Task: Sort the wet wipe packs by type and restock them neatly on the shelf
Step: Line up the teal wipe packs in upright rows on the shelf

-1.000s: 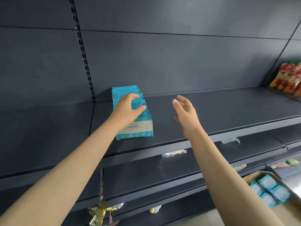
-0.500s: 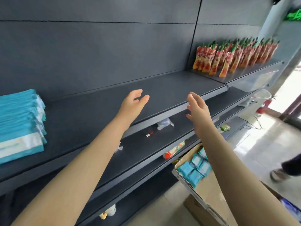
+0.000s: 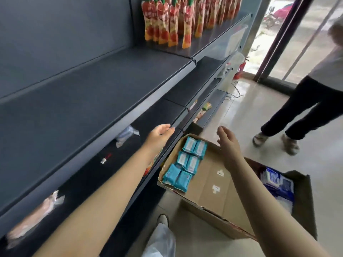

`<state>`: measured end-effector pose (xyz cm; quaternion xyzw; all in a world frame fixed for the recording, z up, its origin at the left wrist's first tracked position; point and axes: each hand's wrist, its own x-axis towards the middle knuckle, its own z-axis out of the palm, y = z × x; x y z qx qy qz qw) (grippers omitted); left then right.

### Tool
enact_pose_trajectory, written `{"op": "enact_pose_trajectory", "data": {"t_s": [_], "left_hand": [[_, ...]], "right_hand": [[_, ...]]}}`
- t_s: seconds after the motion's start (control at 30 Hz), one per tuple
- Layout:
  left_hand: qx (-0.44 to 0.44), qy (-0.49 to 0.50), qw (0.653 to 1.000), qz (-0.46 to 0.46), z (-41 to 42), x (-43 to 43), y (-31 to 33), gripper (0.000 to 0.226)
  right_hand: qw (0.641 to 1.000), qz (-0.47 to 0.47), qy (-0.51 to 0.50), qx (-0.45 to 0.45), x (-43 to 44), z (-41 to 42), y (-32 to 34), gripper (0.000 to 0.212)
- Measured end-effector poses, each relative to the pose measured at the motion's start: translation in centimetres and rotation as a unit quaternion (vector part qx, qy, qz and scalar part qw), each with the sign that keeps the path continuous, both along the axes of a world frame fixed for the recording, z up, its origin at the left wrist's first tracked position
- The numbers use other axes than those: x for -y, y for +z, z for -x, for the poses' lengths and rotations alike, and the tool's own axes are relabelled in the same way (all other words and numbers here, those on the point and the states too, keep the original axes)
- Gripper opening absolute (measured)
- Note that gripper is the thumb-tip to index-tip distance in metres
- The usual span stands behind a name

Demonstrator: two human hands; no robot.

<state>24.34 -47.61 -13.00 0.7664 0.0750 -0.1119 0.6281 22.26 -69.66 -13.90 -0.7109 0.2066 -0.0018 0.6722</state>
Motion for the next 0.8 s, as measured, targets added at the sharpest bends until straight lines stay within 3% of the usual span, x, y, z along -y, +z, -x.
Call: {"op": "enact_pose_trajectory", "data": {"t_s": [0.2, 0.43, 0.8], "left_hand": [[-0.136, -0.042, 0.99, 0.002, -6.8, 3.0, -9.8, 0.032], [-0.263, 0.017, 0.964, -0.035, -12.4, 5.8, -23.1, 0.039], [-0.279, 0.04, 0.957, -0.069, -22.8, 12.4, -41.2, 0.049]], "right_hand": [[0.988, 0.026, -0.071, -0.136, 3.8, -4.3, -10.3, 0.053], [0.965, -0.015, -0.086, -0.247, 6.5, -9.0, -23.3, 0.051], [0.961, -0.046, -0.04, -0.27, 10.2, -21.1, -41.5, 0.048]]}}
